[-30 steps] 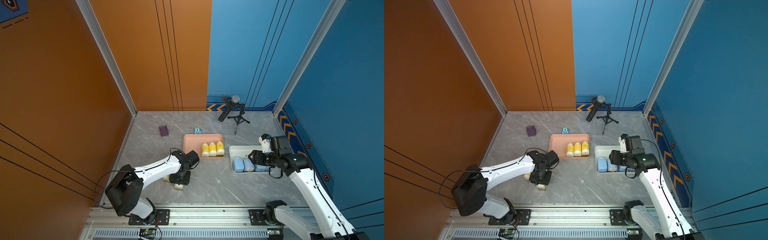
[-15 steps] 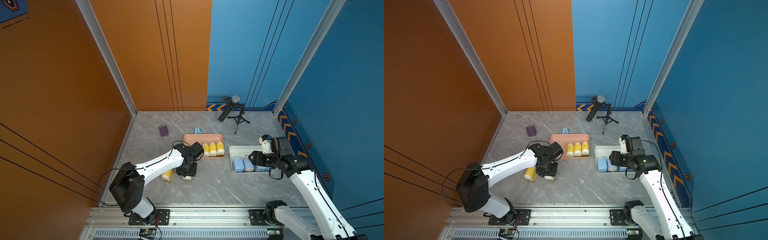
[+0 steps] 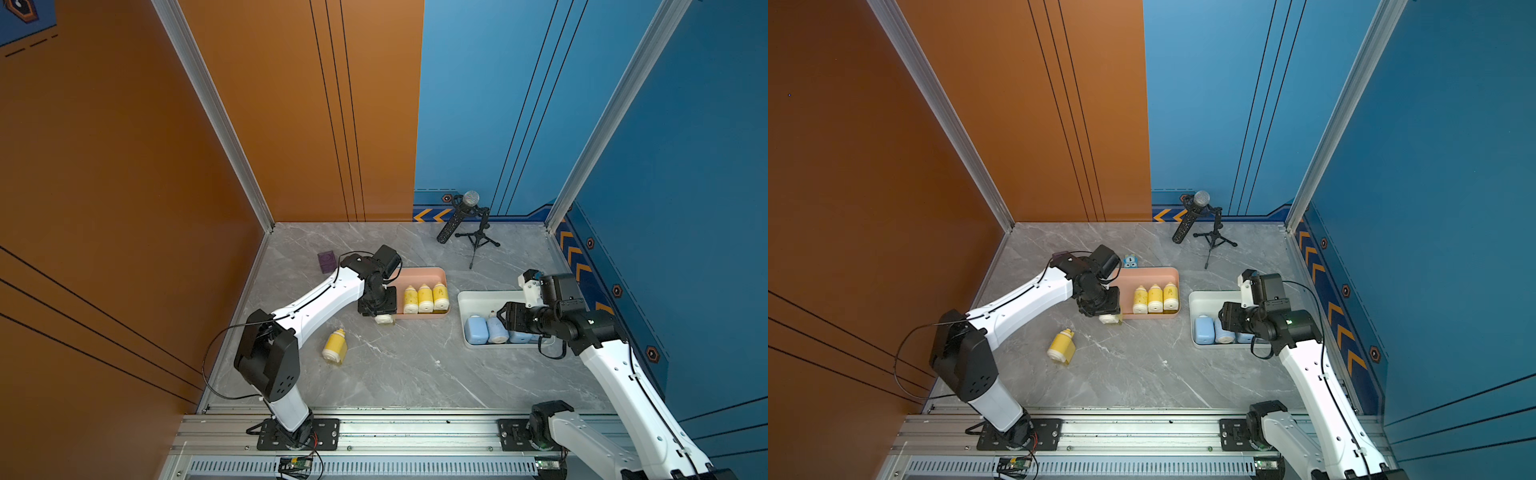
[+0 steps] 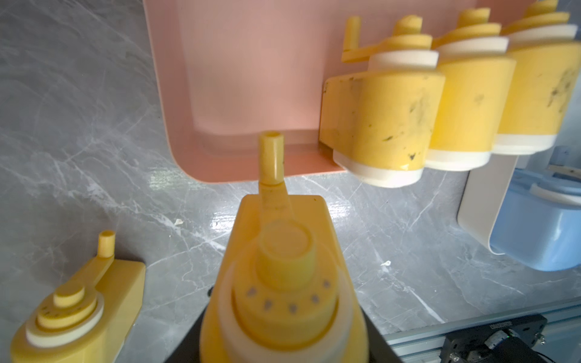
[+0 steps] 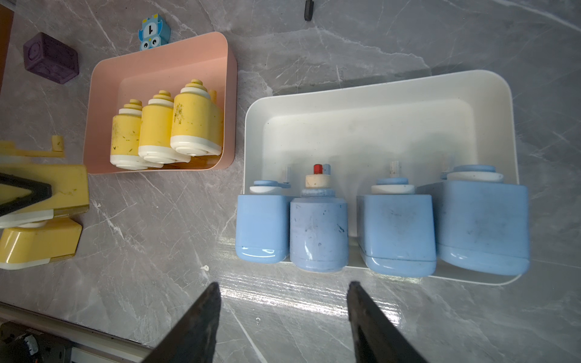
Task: Place the pencil sharpeners by color into the storage box
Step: Pick up the pencil sharpener from the center of the board, then place the pencil sharpener in the storage box.
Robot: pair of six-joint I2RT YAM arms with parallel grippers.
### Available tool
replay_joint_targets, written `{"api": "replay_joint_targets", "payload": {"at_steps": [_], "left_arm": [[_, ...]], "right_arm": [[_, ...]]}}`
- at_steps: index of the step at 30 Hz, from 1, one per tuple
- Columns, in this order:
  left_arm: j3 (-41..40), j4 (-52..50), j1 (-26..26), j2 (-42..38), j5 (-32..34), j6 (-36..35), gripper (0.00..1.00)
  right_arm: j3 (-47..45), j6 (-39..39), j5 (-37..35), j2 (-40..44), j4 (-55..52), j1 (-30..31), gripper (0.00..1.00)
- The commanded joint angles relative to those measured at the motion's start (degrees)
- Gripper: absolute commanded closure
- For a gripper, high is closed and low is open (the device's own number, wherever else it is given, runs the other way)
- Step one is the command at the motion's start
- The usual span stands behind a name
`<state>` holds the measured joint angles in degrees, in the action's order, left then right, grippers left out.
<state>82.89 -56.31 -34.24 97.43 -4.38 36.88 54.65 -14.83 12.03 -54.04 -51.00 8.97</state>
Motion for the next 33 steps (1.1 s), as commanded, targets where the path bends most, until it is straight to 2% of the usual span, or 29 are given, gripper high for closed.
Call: {"api": "replay_joint_targets", "payload": {"at_steps": [1,10,33], "left_arm": [[4.1,-0.9,1.2,3.1,-2.9,-2.3,0.61],[12.0,-2.4,2.9,11.1,-2.9,-3.5,0.61],[16.0,-2.3,2.8,18.7,-1.6,-1.4,0.61]], "right_arm": [[-0.6,0.3,0.9,0.7,-1.5,-0.5,0.35],[-0.6,0.4,1.0,0.4,-1.5,-0.5,0.35],[-0.6,0.6,1.5,0.6,-1.5,-0.6,0.35]]}}
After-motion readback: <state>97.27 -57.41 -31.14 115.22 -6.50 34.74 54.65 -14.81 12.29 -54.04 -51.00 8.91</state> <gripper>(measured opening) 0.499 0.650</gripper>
